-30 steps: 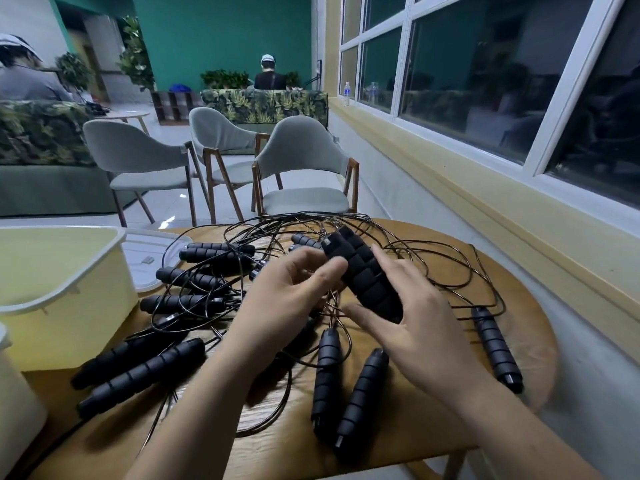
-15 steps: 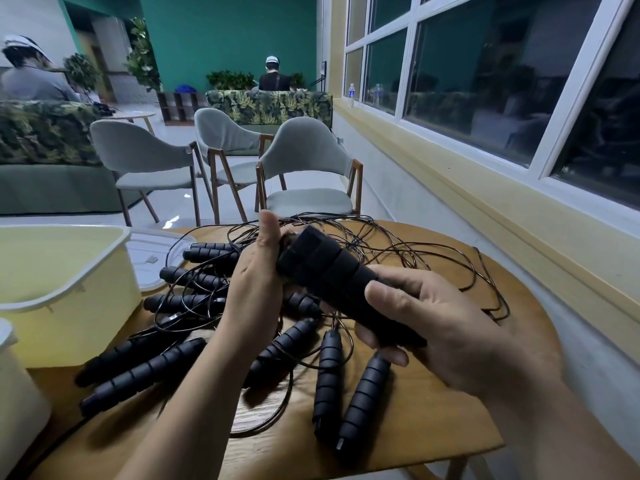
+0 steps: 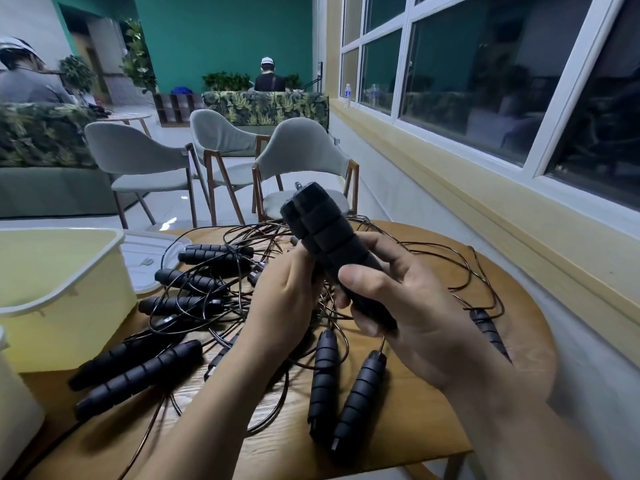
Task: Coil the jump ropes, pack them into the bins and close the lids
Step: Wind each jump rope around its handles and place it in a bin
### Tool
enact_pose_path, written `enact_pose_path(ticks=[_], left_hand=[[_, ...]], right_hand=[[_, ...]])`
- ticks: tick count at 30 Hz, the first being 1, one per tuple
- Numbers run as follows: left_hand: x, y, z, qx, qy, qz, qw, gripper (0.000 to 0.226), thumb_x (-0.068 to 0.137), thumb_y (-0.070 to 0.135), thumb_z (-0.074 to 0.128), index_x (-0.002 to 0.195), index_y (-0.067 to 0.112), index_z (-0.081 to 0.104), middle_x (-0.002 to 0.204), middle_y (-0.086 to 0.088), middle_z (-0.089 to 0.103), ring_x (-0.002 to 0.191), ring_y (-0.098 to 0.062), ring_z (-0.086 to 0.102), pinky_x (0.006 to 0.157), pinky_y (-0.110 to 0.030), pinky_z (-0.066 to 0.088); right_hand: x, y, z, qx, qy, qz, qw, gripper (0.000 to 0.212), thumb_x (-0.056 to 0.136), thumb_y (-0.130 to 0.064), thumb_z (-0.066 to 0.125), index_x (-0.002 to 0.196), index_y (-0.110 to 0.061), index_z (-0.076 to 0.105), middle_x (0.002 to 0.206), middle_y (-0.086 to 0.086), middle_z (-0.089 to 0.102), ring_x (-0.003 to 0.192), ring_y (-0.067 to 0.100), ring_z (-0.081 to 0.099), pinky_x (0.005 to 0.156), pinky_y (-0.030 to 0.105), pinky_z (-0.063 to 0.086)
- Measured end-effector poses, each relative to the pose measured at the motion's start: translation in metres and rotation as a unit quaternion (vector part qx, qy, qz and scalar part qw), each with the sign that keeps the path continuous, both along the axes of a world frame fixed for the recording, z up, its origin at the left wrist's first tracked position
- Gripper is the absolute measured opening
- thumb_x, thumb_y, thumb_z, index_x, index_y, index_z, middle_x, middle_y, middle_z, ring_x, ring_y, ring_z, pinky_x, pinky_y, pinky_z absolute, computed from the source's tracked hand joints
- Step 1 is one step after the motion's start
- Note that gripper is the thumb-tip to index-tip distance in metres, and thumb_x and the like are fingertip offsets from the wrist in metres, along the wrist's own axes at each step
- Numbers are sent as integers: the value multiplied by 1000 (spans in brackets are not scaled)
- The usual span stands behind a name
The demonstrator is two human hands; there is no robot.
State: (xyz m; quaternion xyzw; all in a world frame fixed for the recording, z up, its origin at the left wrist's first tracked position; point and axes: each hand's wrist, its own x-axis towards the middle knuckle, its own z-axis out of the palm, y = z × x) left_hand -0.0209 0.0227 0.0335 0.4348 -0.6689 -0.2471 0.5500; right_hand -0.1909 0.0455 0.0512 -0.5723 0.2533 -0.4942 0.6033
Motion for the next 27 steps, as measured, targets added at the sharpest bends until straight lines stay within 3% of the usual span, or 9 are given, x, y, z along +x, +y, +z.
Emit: enact_pose_path(ticks=[1,3,7,9,12,17,23,27], left_hand=[[2,-2,-1,-12,-39,11,999,45,98,45,31,76,12,52,57,4,49,55,-22,40,54,-41,29],[6,-2,1,10,-63,4,998,37,101,35,33,70,24,50,57,8,52,54,-15,43,55,-38,30],[6,4,2,57,-50,-40,996,52,102,42,32,86,-1,57,77,-23,60,74,-41,55,67,-58,45],[4,2,-2,61,-84,-31,994,56,97,47,35,85,-3,58,79,-22,62,78,-40,60,70,-55,48],[4,1,-10,61,-154,-20,986,34,93,33,43,74,9,60,70,-8,64,71,-29,62,69,-49,52],[2,6,-6,79,-191,-13,978,55,103,44,31,57,35,59,57,12,59,55,-7,50,56,-34,35],[3,8,-7,95,-215,-39,971,62,115,43,33,64,24,64,56,7,60,51,-5,50,54,-26,31],[1,10,-5,69,-191,-65,977,63,113,50,29,68,21,61,57,0,56,53,-7,49,57,-31,36]], right_hand=[[0,0,-1,1,7,-8,1000,43,86,-18,80,128,-17,71,92,11,65,73,19,59,50,23,41],[-2,1,0,8,2,-1,1000,47,83,-23,81,128,-16,71,97,12,67,79,26,60,49,23,39],[-6,3,3,29,-20,43,998,52,85,-22,76,133,-7,64,104,18,69,88,27,73,47,24,34],[-6,2,2,24,-13,54,998,49,86,-20,75,132,-8,64,108,19,69,91,30,73,47,24,36],[-7,1,2,19,7,66,998,51,88,-20,75,136,-8,61,112,22,69,91,30,72,48,23,42],[-10,-5,0,23,22,62,998,45,87,-23,77,129,-11,66,105,26,66,84,32,64,47,24,40],[-18,-8,0,22,31,72,997,48,88,-25,75,131,-9,61,95,24,60,71,22,57,48,23,40],[-25,-12,4,11,-21,50,998,57,90,-21,72,140,-2,54,115,26,61,73,21,53,47,26,30]])
